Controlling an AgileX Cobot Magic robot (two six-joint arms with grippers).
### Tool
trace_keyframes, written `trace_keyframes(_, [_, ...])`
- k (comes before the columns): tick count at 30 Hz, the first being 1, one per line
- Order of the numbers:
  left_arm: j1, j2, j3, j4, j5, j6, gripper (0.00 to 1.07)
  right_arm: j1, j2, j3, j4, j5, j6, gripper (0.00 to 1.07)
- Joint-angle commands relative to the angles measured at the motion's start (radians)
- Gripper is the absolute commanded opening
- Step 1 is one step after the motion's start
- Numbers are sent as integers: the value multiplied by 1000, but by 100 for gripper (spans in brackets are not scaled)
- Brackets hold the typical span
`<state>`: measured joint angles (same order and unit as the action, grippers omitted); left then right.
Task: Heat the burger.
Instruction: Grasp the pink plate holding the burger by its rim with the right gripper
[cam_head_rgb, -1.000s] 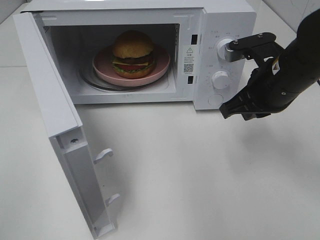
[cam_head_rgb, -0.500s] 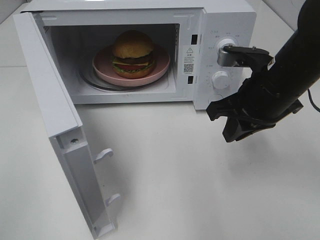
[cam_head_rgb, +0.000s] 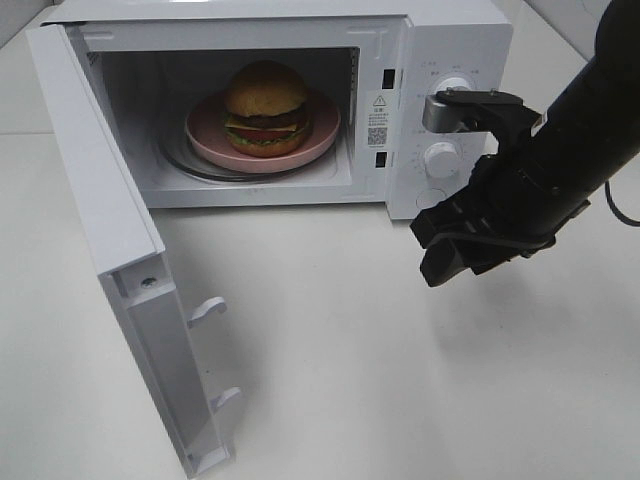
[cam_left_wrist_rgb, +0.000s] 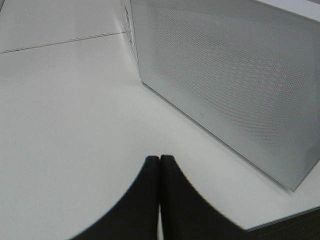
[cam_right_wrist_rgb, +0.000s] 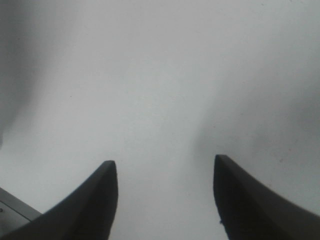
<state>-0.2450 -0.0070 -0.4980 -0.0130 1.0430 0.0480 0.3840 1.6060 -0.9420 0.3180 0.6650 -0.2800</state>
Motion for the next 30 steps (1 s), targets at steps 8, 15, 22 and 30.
trace_keyframes(8, [2,-3,3,3,-9,-4,0,3,61,-82,142,-5,-360,67])
trace_keyframes(15, [2,-3,3,3,-9,-4,0,58,109,-150,135,-3,-493,67])
trace_keyframes(22, [2,-3,3,3,-9,-4,0,180,164,-243,-57,-92,-517,65])
trace_keyframes(30, [2,-3,3,3,-9,-4,0,274,234,-340,-232,-150,-515,64])
